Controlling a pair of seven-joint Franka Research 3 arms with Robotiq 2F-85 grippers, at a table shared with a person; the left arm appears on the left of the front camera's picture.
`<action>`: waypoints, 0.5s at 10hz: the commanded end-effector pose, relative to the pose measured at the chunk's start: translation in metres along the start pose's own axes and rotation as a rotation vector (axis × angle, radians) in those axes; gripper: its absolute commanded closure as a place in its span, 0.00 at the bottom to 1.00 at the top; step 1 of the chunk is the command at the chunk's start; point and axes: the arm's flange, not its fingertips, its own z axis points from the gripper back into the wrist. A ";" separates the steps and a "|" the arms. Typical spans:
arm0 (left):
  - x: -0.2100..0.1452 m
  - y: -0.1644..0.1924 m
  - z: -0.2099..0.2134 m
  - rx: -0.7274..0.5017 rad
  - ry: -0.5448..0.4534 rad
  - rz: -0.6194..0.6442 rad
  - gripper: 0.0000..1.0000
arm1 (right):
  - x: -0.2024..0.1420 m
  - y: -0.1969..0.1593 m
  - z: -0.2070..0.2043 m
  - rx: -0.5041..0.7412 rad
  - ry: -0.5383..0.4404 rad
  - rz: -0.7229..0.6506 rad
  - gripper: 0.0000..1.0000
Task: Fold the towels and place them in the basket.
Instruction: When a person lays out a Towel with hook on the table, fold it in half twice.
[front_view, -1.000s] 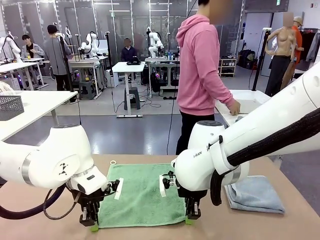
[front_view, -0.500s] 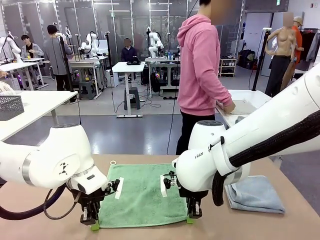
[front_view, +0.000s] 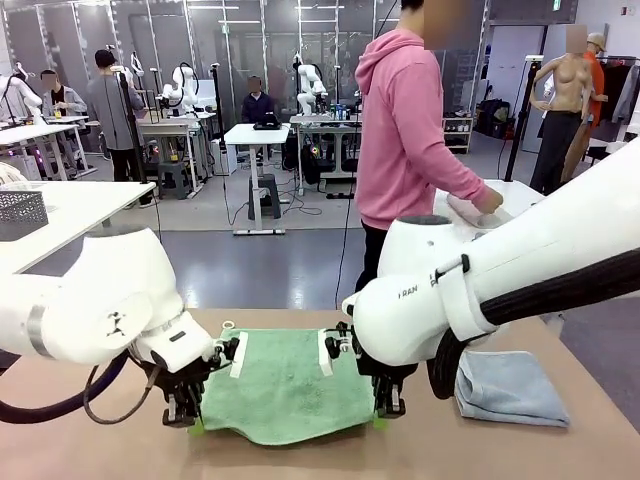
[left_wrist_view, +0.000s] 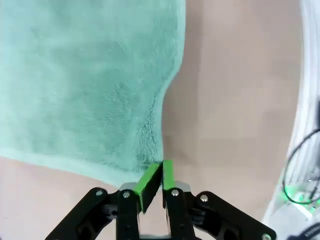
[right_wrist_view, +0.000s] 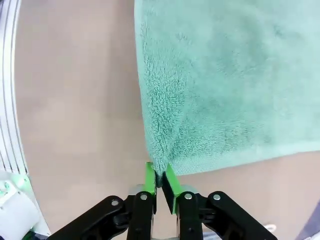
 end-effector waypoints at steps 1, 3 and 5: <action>-0.001 -0.021 0.035 0.046 -0.010 -0.059 1.00 | -0.002 0.017 0.027 -0.064 -0.037 -0.004 1.00; 0.007 -0.019 0.050 0.084 0.006 -0.075 1.00 | -0.002 0.011 0.041 -0.105 -0.056 -0.003 1.00; 0.009 -0.018 0.055 0.088 -0.002 -0.068 1.00 | -0.002 0.008 0.038 -0.095 -0.061 0.007 1.00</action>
